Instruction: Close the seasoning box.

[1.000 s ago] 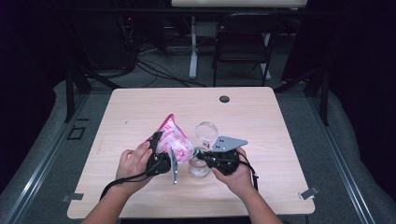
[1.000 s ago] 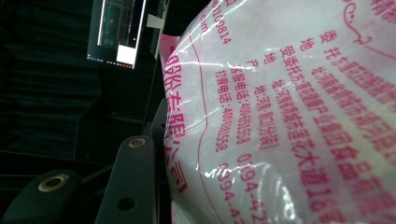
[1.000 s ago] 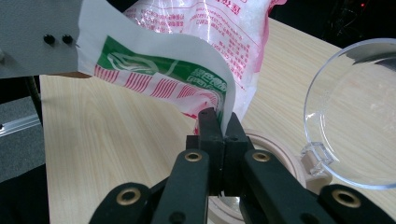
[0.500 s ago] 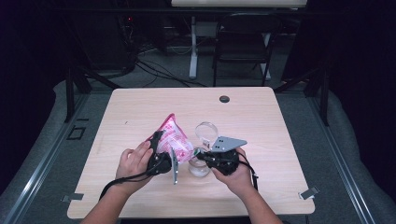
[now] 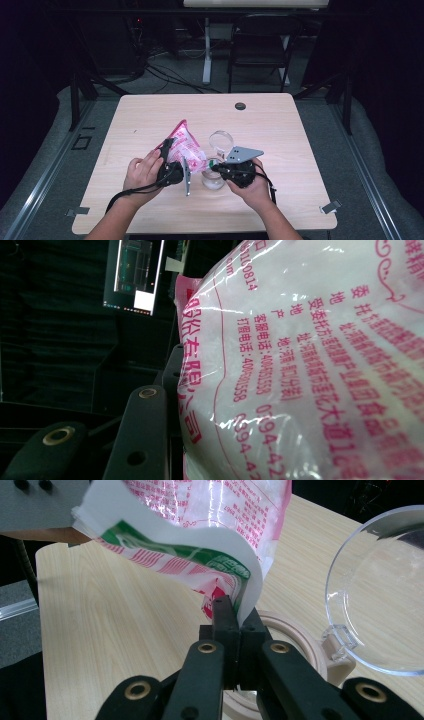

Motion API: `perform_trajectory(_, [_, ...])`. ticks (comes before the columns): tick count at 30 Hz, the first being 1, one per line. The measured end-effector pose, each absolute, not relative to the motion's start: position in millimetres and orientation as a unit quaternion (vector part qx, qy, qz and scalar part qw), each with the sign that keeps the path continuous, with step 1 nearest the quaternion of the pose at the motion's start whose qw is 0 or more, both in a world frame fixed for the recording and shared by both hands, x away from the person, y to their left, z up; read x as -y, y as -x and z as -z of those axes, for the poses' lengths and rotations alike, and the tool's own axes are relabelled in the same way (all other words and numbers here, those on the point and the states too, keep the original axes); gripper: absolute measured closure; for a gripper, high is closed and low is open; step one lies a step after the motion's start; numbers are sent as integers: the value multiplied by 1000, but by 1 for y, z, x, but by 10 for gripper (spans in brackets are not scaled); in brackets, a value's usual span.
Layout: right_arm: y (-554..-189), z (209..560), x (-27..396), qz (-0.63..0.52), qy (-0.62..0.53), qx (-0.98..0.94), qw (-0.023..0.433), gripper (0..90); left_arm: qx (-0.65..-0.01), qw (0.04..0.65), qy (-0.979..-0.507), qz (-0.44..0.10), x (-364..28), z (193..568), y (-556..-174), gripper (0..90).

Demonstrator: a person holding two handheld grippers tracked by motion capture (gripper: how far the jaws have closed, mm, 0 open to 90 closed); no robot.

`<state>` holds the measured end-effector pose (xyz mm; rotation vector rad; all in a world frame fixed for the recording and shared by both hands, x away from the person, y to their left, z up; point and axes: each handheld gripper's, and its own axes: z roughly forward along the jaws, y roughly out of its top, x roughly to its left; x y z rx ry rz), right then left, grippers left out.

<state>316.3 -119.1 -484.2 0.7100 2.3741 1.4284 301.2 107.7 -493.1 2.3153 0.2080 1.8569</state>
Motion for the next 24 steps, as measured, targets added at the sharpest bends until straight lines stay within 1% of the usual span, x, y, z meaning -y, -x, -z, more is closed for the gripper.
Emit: perform_trajectory(24, [-316,484,120,-491,-246,-824,143,900,-58,82,-768,-632,-103,489,-300,608])
